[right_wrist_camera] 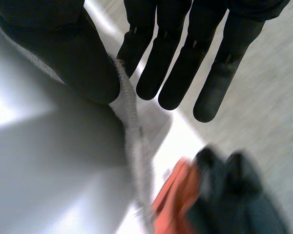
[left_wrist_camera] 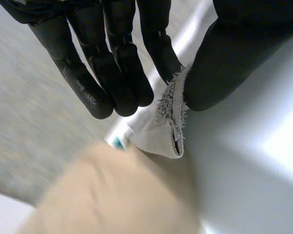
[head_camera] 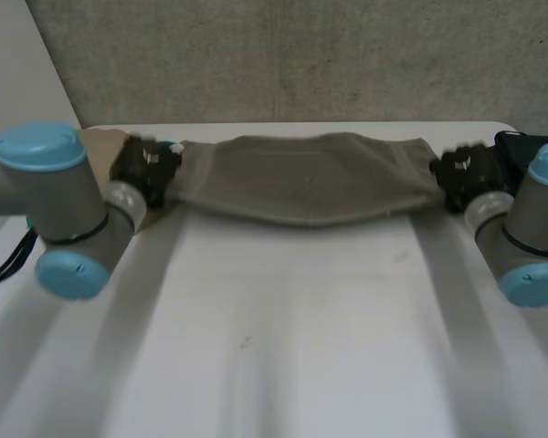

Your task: Fold the laundry.

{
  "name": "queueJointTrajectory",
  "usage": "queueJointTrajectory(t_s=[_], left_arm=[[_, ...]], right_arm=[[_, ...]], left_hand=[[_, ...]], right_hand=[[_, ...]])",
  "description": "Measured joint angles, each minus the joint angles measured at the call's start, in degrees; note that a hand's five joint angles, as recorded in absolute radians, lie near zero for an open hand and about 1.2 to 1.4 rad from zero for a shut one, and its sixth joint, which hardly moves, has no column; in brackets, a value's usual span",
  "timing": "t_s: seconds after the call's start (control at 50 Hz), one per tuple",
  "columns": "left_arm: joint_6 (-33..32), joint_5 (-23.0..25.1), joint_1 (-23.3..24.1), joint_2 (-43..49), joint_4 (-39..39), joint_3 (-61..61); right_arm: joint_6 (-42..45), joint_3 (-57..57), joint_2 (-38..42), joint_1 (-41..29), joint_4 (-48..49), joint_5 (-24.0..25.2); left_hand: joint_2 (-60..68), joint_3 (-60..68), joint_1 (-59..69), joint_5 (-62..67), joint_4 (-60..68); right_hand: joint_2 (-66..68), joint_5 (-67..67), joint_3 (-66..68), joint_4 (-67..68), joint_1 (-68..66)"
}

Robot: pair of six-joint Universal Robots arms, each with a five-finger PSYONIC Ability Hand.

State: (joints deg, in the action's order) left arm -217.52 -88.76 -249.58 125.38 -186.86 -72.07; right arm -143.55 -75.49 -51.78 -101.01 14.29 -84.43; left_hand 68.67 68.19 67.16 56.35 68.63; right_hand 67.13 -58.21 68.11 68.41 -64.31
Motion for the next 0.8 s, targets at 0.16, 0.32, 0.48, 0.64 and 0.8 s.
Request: queueJointTrajectory(t_s=[0.16,0.32,0.48,0.64,0.8], left_arm=[[-12.96,-1.23,-2.61,-11.49,17.05,-17.72],[-25.25,4.48,-8.07,-19.96,28.3,-28.72],[-20.45,5.53,-6.2,-20.1,26.34,-22.91],[-11.4,-1.1,-2.67,-13.04,23.09,-10.55],[-6.48,-5.76,-0.63,-1.63,20.26,6.88]], right_arm=[[12.12,-6.34,-7.71,5.3,-24.7,0.57],[29.05,-11.93,-14.99,12.19,-39.57,1.98],[28.41,-12.62,-15.13,11.38,-34.18,3.9],[19.8,-8.7,-11.41,8.28,-23.49,4.52],[12.33,-0.46,-3.5,5.01,-7.16,3.32]], left_hand=[[0.0,0.0,0.0,0.0,0.0],[0.0,0.0,0.0,0.0,0.0],[0.0,0.0,0.0,0.0,0.01],[0.0,0.0,0.0,0.0,0.0],[0.0,0.0,0.0,0.0,0.0]], right_hand=[[0.0,-0.01,0.0,0.0,-0.32],[0.31,-0.3,0.0,0.0,-3.75],[0.31,-0.57,0.0,0.0,-3.8],[0.31,-0.57,0.0,0.0,-3.79],[0.31,-0.57,0.0,0.0,-3.8]])
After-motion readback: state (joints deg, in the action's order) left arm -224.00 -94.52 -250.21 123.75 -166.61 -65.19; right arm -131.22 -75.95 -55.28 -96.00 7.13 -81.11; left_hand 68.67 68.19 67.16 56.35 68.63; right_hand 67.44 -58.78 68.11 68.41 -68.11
